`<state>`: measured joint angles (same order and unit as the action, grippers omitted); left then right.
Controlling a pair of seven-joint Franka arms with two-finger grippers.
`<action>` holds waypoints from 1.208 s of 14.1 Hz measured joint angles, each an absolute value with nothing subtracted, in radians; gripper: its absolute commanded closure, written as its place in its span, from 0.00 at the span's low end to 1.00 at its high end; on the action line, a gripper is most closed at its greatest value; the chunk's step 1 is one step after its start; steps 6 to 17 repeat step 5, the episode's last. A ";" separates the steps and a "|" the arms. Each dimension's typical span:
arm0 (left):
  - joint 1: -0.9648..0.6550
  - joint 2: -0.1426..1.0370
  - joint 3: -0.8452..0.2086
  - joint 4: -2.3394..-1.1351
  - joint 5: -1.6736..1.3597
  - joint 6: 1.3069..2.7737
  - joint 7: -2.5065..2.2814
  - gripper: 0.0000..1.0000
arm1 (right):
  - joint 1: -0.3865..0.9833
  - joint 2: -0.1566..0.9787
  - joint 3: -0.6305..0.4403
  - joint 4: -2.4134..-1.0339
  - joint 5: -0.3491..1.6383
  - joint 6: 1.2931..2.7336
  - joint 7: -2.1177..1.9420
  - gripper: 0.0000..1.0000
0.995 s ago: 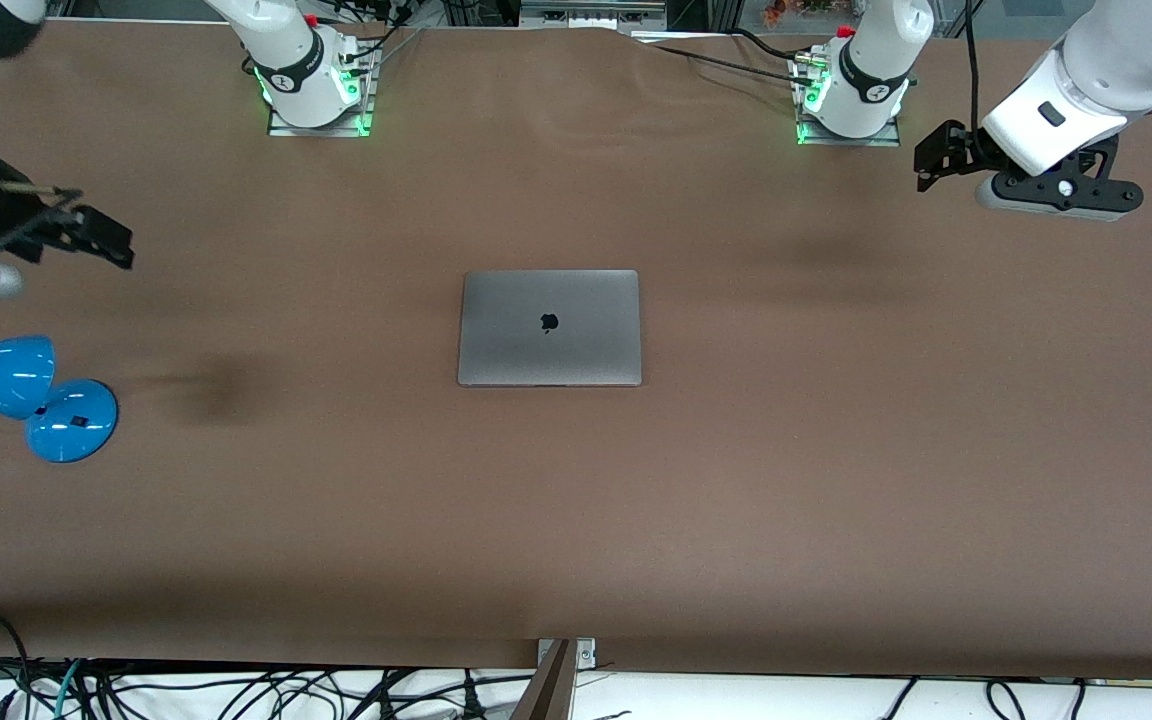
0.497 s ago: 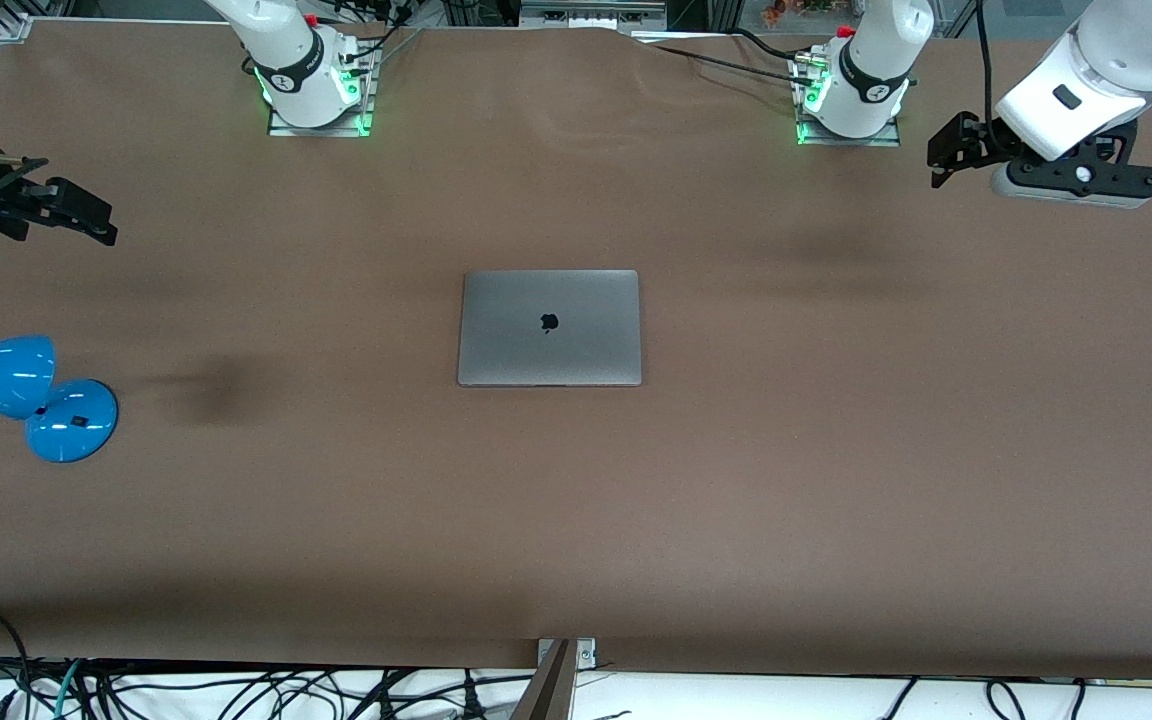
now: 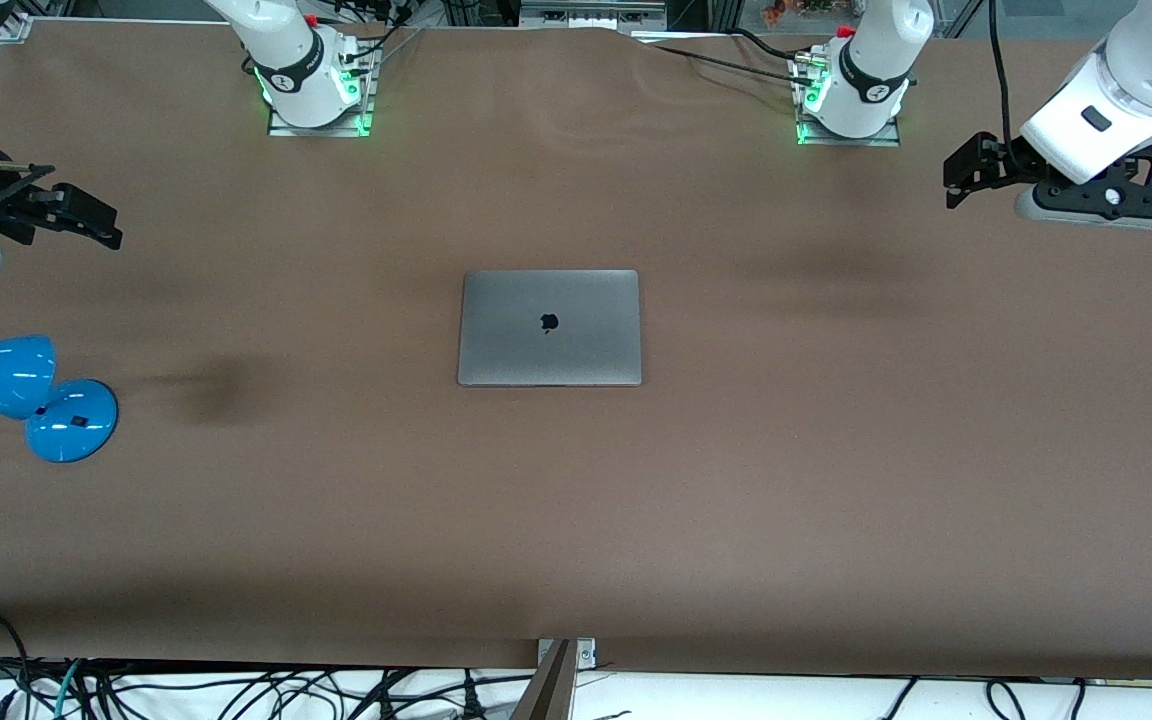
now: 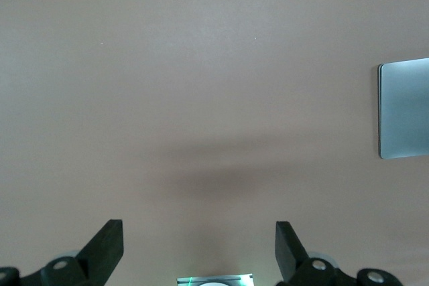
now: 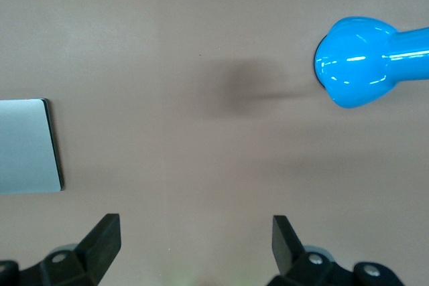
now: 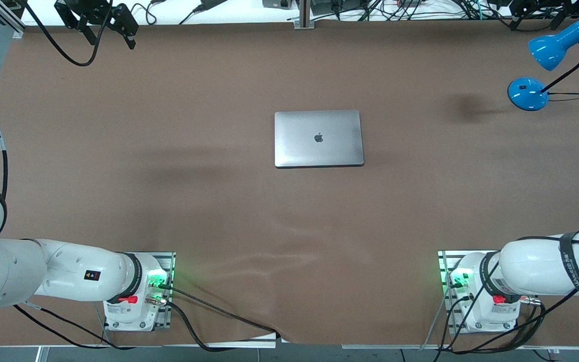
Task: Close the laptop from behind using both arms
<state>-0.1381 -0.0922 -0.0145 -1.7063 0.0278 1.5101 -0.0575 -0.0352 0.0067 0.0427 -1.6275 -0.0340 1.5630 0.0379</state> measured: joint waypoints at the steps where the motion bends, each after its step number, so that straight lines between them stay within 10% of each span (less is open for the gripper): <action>1: -0.134 -0.089 -0.016 -1.705 0.028 1.510 -0.057 0.00 | -0.034 0.007 0.043 -1.628 -0.034 1.563 0.038 0.00; 17: -0.126 -0.085 -0.020 -1.701 0.028 1.508 -0.057 0.00 | -0.034 0.007 0.043 -1.628 -0.034 1.563 0.038 0.00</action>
